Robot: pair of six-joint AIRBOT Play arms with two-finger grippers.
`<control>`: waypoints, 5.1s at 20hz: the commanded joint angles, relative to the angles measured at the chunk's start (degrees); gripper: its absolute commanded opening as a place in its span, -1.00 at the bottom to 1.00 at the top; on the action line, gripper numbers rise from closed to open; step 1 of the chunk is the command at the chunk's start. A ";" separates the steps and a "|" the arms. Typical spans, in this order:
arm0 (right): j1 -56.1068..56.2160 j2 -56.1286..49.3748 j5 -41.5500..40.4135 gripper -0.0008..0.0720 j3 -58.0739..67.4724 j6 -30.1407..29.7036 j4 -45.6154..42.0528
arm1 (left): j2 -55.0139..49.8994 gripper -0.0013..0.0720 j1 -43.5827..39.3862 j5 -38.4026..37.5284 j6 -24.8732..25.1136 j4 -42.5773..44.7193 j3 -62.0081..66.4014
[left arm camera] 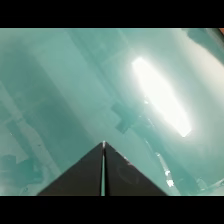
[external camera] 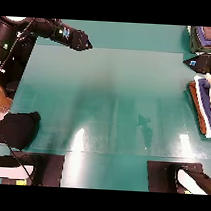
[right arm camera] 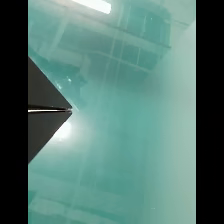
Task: Fold the shirts.
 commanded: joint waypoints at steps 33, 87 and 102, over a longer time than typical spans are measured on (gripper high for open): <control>0.31 0.04 1.86 -0.93 0.07 0.04 0.09 | 38.71 -0.82 39.74 -15.26 -6.43 26.75 -46.01; 0.31 -13.40 7.37 -0.93 35.06 2.27 0.50 | 26.12 0.81 -18.49 18.91 -25.20 25.42 -43.98; 0.70 -15.04 8.28 -0.93 35.06 2.67 0.59 | 26.10 0.81 10.34 13.18 -6.71 9.86 -68.72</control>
